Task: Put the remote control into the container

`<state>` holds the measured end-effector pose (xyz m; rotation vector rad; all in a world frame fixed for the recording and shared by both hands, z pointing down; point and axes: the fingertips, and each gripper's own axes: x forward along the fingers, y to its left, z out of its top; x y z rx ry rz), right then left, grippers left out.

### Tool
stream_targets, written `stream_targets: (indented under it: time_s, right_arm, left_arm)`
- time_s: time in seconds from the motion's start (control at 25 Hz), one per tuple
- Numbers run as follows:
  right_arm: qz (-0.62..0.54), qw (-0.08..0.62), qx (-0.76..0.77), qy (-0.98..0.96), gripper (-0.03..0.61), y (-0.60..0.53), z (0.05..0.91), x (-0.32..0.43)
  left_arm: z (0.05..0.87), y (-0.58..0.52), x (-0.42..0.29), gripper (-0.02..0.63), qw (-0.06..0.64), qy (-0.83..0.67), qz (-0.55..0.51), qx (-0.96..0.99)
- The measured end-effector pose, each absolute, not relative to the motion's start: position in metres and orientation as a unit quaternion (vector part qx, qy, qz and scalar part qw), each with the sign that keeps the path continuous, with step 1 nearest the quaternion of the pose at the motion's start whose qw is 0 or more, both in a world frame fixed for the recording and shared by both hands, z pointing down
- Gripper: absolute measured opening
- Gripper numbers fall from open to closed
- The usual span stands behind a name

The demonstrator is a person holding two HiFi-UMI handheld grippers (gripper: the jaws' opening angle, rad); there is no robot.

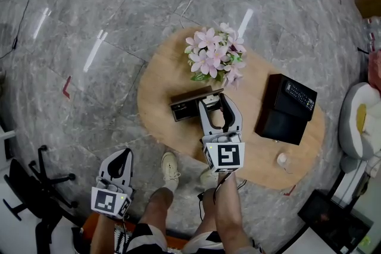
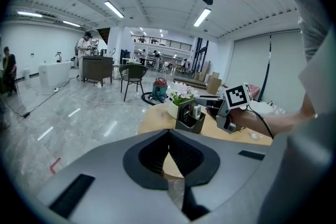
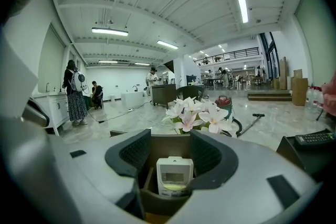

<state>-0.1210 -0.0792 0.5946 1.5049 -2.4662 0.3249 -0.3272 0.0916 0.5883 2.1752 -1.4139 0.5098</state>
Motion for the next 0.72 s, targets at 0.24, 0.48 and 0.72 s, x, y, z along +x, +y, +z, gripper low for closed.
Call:
stream_targets:
  time_s: [0.24,0.48,0.72]
  right_arm:
    - [0.114,0.116,0.513,-0.843,0.233,-0.077,0.59,-0.119]
    - [0.124,0.11,0.496,-0.852,0.232,-0.073,0.577,-0.123]
    - [0.123,0.106,0.489,-0.857,0.23,-0.071,0.556,-0.116]
  left_arm:
    - [0.581,0.09,-0.325,0.008,0.242,-0.519,0.182,0.799]
    - [0.569,0.084,-0.325,0.008,0.235,-0.521,0.179,0.801]
    - [0.55,0.075,-0.314,0.008,0.224,-0.521,0.171,0.806]
